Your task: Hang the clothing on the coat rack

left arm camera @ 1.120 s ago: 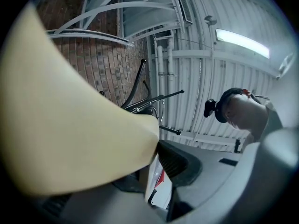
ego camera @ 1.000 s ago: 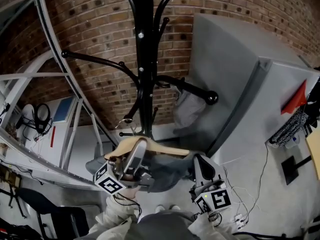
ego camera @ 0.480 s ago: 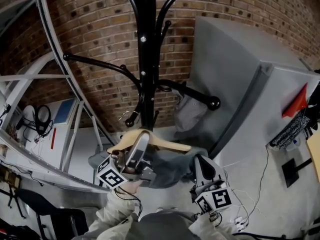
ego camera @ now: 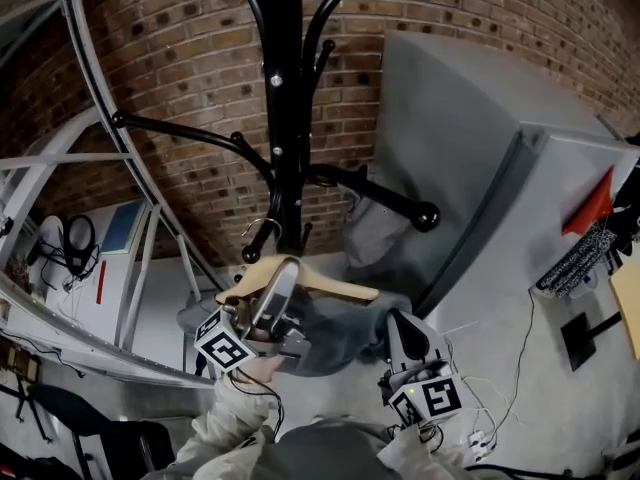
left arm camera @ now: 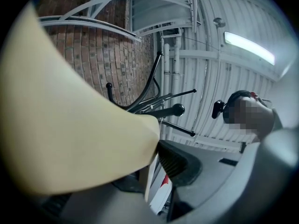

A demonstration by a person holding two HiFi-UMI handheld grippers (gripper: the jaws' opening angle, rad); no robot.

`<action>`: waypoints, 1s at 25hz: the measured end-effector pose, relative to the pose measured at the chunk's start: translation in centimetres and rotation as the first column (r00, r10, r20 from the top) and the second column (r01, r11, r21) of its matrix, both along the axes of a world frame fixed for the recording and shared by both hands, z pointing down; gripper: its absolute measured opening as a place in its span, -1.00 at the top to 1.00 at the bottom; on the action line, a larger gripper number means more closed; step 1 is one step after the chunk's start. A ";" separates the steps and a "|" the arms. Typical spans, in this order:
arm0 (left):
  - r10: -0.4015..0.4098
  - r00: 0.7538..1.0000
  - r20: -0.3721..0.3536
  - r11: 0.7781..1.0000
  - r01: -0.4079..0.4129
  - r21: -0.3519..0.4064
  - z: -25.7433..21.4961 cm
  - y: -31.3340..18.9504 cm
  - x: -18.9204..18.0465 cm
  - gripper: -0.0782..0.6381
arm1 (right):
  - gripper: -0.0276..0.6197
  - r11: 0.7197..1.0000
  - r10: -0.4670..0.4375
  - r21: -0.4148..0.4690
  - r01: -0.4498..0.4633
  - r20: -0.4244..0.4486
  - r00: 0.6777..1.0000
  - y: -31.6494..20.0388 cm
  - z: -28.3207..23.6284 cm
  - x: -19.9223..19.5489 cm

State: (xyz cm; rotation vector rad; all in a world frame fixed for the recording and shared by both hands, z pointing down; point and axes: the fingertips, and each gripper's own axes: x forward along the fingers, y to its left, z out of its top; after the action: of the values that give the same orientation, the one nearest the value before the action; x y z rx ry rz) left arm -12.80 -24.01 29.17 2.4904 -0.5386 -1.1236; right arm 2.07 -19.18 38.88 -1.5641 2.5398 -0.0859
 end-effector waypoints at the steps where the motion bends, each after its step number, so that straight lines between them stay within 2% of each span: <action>1: 0.000 1.000 -0.001 1.000 0.000 -0.006 0.2 -0.2 0.0 0.52 | 0.84 1.000 0.000 0.000 0.000 -0.001 1.000 -0.1 0.1 0.0; 13: -0.015 1.000 -0.002 0.999 0.015 -0.050 2.2 -2.3 -0.2 0.52 | 0.84 1.000 0.004 -0.011 -0.004 -0.010 1.000 -0.7 0.3 0.1; 25: -0.006 1.000 -0.013 0.998 0.005 -0.060 3.2 -3.3 -0.2 0.52 | 0.84 1.000 0.008 -0.022 -0.009 -0.015 1.000 -1.4 0.9 0.3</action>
State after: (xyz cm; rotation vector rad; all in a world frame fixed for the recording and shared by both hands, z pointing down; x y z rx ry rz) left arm -13.02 -27.31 32.32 2.4302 -0.5678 -1.1089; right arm 2.36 -20.57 39.82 -1.5895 2.5520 -0.1016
